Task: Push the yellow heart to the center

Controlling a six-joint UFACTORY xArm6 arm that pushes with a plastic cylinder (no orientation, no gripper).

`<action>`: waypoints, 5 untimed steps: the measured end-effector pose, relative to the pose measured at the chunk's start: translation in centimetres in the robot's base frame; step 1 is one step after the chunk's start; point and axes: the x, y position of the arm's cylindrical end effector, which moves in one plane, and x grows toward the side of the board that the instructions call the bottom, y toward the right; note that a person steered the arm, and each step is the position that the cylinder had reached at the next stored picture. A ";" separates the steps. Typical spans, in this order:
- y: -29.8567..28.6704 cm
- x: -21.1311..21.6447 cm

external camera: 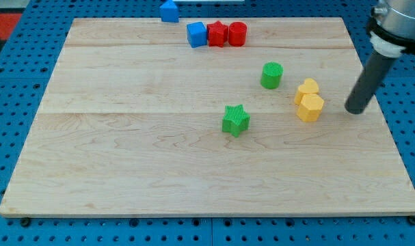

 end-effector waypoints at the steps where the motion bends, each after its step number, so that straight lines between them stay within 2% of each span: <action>1: -4.2 -2.4; 3: -11.9 -4.4; 4: -11.0 -3.4; 5: -13.1 -3.3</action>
